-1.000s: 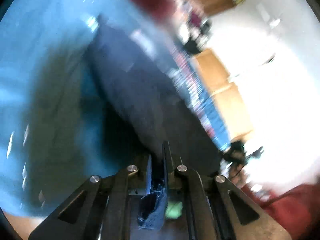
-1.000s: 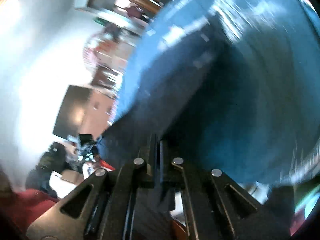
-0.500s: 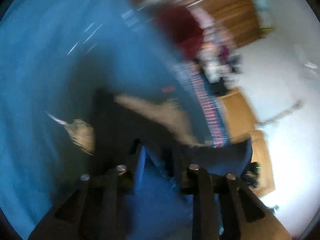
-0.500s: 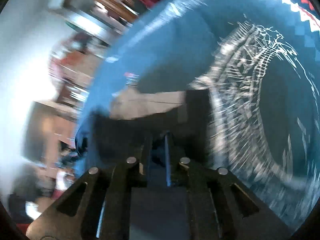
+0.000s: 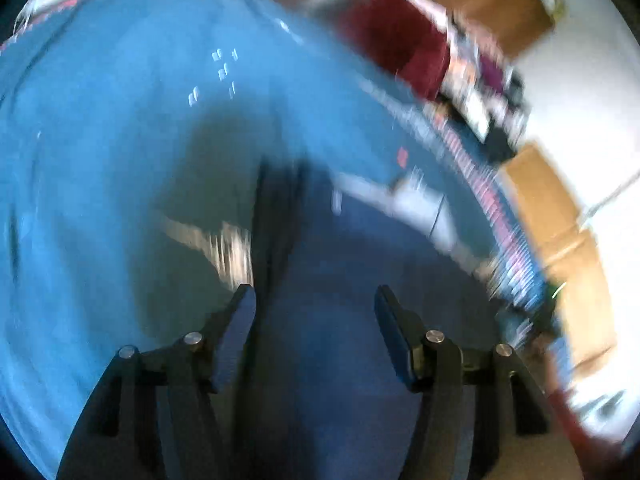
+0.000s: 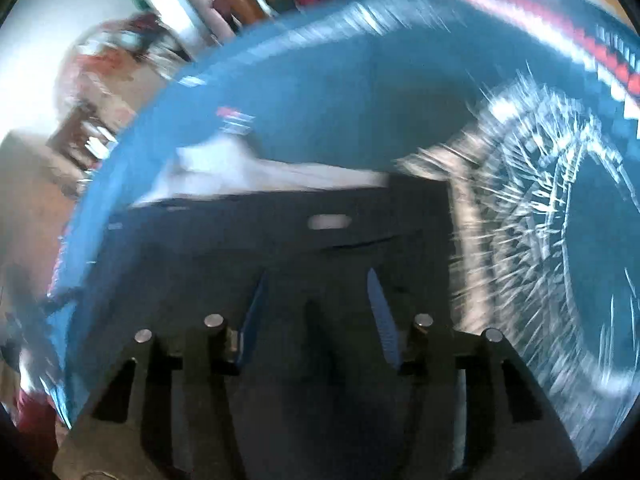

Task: Fold large clothes

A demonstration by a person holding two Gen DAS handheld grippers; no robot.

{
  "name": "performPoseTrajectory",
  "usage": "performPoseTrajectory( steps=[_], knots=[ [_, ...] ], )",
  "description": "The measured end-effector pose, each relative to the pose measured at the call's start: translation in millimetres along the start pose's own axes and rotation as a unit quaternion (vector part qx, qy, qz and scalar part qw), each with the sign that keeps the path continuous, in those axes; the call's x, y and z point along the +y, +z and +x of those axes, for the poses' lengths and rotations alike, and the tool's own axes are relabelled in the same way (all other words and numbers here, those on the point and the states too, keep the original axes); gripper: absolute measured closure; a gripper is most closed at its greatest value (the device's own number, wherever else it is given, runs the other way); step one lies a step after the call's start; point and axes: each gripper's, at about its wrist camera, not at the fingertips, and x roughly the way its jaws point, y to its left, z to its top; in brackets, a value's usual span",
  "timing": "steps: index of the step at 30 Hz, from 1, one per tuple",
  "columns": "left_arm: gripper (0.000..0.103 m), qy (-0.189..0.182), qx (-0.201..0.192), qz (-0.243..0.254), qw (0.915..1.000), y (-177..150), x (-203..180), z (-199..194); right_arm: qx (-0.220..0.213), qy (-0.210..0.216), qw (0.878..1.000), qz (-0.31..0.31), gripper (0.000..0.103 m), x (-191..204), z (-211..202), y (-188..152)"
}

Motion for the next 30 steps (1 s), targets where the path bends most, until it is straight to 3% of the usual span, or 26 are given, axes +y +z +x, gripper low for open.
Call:
performPoseTrajectory(
  steps=[2,5,7,9,10,17,30],
  knots=[
    [0.041,-0.014,-0.012,0.059,0.9981,-32,-45,-4,-0.017,0.019,0.999,-0.036,0.042,55,-16,-32],
    [0.041,-0.087,-0.025,0.088,0.9919,-62,-106,3,-0.004,-0.011,0.996,-0.092,0.041,115,-9,-80],
    [0.041,-0.085,-0.007,0.112,0.9900,-83,-133,21,0.018,-0.029,0.996,-0.084,0.041,119,4,-101],
    [0.041,-0.045,0.009,0.137,0.9896,-94,-144,46,0.021,-0.059,0.995,-0.082,0.040,113,10,-112],
    [0.042,-0.032,0.015,0.136,0.9901,-97,-145,52,0.031,-0.067,0.995,-0.073,0.041,104,14,-117],
    [0.048,-0.035,0.008,0.096,0.9948,-104,-118,32,0.027,-0.101,0.993,-0.061,0.041,78,5,-126],
    [0.061,-0.014,-0.015,0.025,0.9995,-106,-44,0,0.030,-0.119,0.991,-0.057,0.040,46,-7,-125]
  ],
)
